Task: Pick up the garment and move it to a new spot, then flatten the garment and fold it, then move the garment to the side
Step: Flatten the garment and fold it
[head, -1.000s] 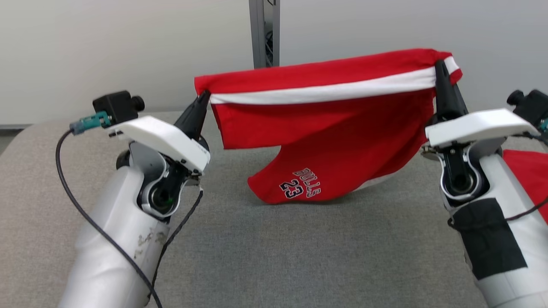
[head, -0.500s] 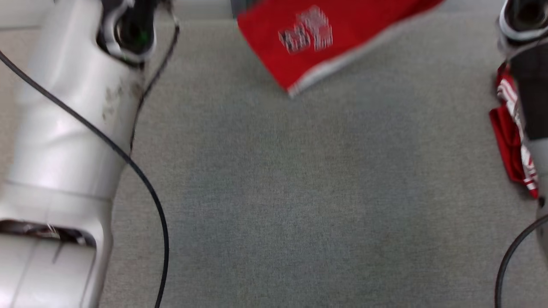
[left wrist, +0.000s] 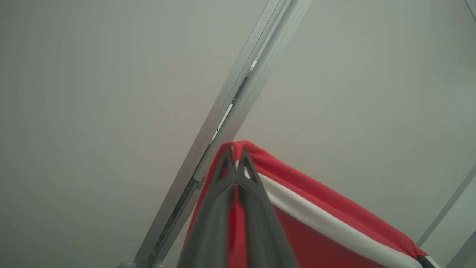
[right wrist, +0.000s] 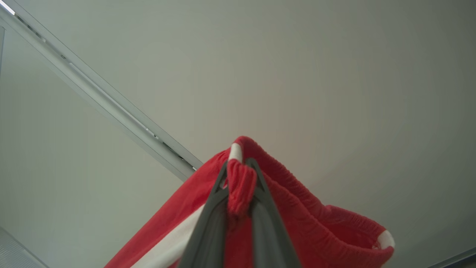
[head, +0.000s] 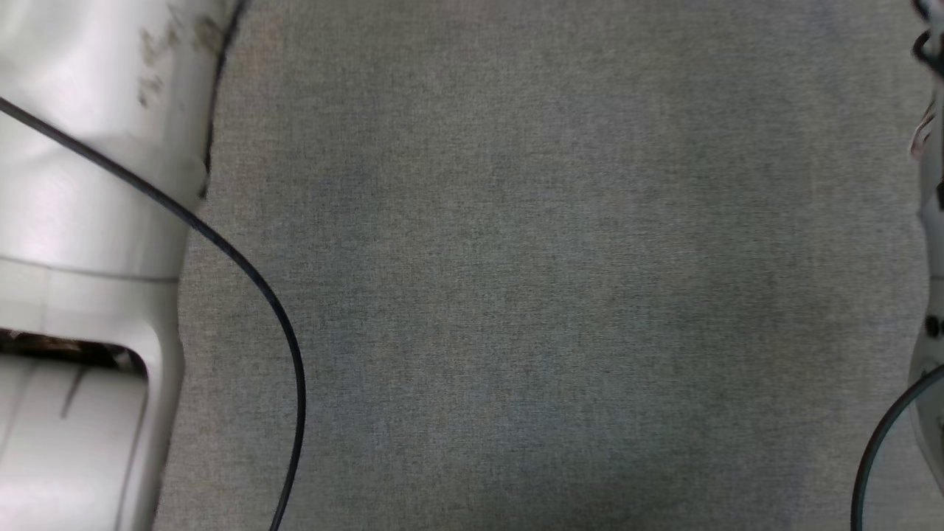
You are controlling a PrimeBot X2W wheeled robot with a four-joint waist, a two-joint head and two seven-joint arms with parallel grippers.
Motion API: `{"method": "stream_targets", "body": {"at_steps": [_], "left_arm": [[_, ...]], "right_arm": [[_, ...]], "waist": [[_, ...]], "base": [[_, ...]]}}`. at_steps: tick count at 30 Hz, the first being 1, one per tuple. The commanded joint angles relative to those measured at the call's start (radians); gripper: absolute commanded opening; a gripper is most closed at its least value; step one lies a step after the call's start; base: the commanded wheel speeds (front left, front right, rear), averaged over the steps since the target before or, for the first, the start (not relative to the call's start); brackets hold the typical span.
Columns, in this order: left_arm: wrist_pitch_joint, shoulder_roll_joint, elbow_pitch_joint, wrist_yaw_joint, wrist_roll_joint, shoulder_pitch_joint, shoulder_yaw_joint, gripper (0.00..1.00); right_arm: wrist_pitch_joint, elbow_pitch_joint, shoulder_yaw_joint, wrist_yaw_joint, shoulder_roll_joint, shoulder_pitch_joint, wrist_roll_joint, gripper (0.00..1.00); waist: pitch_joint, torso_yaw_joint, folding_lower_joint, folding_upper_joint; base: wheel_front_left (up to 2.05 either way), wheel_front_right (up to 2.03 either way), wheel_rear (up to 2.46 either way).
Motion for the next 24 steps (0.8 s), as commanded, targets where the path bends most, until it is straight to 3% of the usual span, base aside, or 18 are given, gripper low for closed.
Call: {"method": "stream_targets", "body": {"at_steps": [1, 11, 24], "left_arm": [[-0.007, 0.010, -0.006, -0.003, 0.001, 0.041, -0.009, 0.00], [-0.006, 0.009, 0.047, -0.019, -0.046, 0.268, -0.078, 0.00], [-0.005, 0.009, 0.193, -0.064, -0.002, 0.481, -0.206, 0.00]], "right_arm": [[-0.009, 0.009, 0.003, -0.001, -0.012, 0.030, 0.027, 0.00], [-0.008, 0.046, 0.171, 0.000, -0.044, 0.242, 0.154, 0.00], [-0.008, 0.086, 0.242, 0.000, -0.067, 0.466, 0.264, 0.00]], "waist": [[0.033, 0.020, 0.0000, 0.0000], [0.006, 0.037, 0.0000, 0.0000], [-0.142, 0.024, 0.0000, 0.0000]], "base": [[0.00, 0.00, 0.00], [0.00, 0.00, 0.00], [0.00, 0.00, 0.00]]}}
